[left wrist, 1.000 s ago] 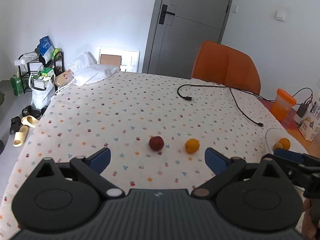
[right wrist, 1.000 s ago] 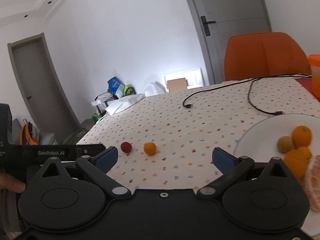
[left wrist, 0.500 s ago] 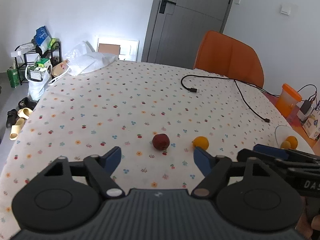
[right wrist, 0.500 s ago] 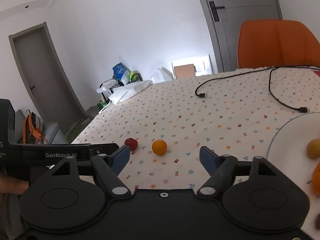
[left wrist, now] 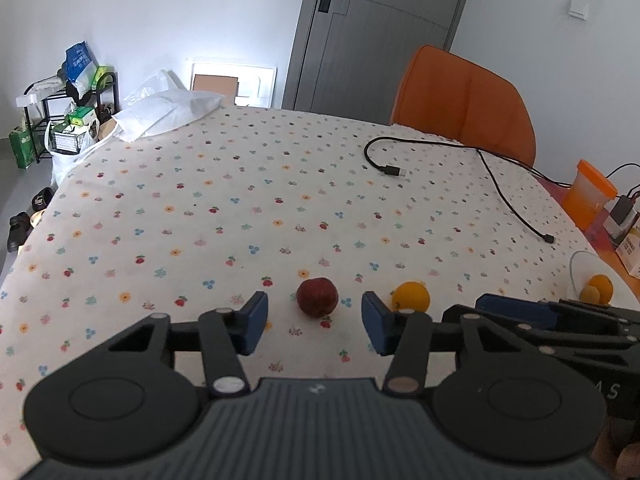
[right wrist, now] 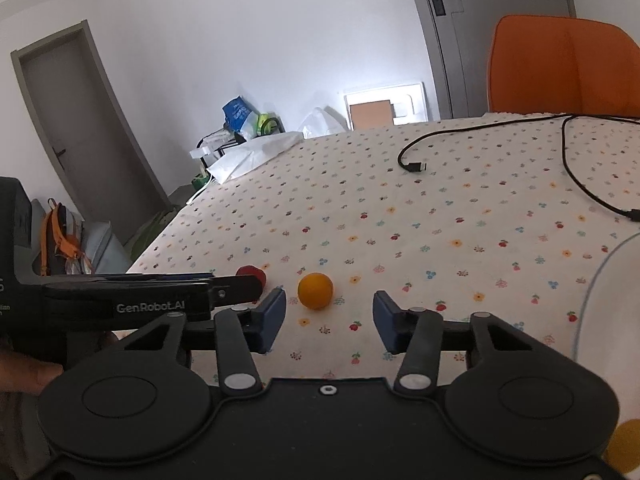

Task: Organize fruits
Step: 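Grasp the small tangerine with the right tool while the left grasps the dark red plum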

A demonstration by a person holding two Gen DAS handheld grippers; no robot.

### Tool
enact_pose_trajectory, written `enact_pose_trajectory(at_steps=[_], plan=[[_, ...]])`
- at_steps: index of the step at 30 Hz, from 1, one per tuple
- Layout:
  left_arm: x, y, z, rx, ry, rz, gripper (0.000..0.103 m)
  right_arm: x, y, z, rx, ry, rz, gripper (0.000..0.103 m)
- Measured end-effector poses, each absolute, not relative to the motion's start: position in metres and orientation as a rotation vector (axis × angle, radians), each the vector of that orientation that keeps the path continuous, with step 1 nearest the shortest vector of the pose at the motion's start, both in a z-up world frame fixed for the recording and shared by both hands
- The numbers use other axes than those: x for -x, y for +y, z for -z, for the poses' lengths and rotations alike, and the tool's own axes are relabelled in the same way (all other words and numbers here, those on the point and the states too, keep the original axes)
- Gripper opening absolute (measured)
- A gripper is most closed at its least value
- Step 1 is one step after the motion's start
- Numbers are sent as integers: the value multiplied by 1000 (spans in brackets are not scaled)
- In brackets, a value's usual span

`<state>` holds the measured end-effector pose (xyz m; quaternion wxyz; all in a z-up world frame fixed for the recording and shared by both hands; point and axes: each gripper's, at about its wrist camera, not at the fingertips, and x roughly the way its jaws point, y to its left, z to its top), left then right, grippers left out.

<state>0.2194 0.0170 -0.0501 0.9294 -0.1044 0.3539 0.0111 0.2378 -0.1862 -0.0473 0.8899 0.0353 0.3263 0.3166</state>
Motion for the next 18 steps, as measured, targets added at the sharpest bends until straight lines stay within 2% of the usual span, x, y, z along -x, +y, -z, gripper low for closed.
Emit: enact_pose_trajectory(at_steps=[3,6,7,9,11,18], plan=[[-224,17,54,218,730,-31,44,-241,-183,51,-69,689,-656,42],[-227,16,54,211,722,-34,42,-244,-180,54,-62,694,-662,42],[-229,16,54,209,722,-35,40,-245,-179,54,-61,697,-662,42],[-230,18,55,210,721,-46,27,-247,-177,55,-62,700,-665,42],[-230,21,54,222,719,-51,23,-248,-175,55,-59,699,-671,42],[-223,27,52,227,715,-60,23,-256,-164,59,-52,706,-681,42]])
